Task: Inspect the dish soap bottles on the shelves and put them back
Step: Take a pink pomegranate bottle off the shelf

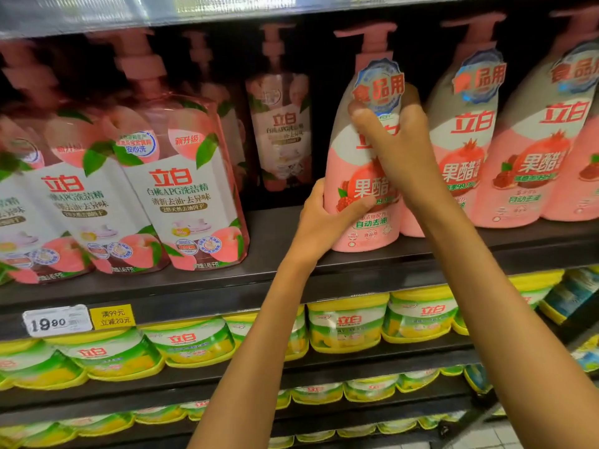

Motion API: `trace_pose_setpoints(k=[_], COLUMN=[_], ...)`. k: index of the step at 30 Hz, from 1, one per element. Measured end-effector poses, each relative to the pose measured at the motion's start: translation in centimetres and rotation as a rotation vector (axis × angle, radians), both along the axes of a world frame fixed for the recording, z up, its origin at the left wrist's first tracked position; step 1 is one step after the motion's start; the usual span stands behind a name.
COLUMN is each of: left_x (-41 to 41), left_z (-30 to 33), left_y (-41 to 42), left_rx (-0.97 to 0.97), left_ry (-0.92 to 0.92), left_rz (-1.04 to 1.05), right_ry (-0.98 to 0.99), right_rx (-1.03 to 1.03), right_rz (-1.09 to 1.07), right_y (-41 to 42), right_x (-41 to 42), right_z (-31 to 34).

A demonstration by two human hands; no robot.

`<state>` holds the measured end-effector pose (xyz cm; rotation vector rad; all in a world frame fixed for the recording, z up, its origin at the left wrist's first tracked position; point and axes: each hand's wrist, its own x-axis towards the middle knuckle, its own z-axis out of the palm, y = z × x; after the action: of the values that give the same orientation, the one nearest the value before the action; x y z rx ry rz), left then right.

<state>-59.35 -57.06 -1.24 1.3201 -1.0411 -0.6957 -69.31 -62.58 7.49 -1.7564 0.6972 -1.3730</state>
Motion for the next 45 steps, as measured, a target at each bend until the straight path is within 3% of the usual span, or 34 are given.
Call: trace_pose_setpoints(k=[6,13,26,31,39,42,45], left_x=[0.3,0.3,-3.6,-5.6,-7.8,-8.3,-8.6], left_z=[-0.7,-0.9,0.1,1.9,-0.9,-1.2,-0.3], left_y=[0.7,1.6,5.8,7.2,8.8,9.0,8.9], left_rx=[0.031,0.015,-0.220,-0.244,-0.049,-0.058,-0.112], left_ry=[-0.033,-0.040,0.001,0.113,0.265,0.307,0.359], left_rz=[0.017,-0.051,0.156,0.112,-0.100,-0.090,-0.061], right_ry=[0.007,-0.066,-0.173,-0.281,-0.194,-0.164,-0.253], right_rx=[0.026,0.099,0.058,0.333,0.312,0.354,0.472], right_rz=[-0.014,0.192,0.420,0.797,0.788,0.760,0.825], right_y=[1.1,1.9,2.7,1.8,1.9,2.0,2.1], right_x=[0.0,-1.7,-3.8,-5.5,-7.0,-7.4,-7.4], right_z=[-0.2,-0.2,1.3,2.0,-0.2,-0.4,0.0])
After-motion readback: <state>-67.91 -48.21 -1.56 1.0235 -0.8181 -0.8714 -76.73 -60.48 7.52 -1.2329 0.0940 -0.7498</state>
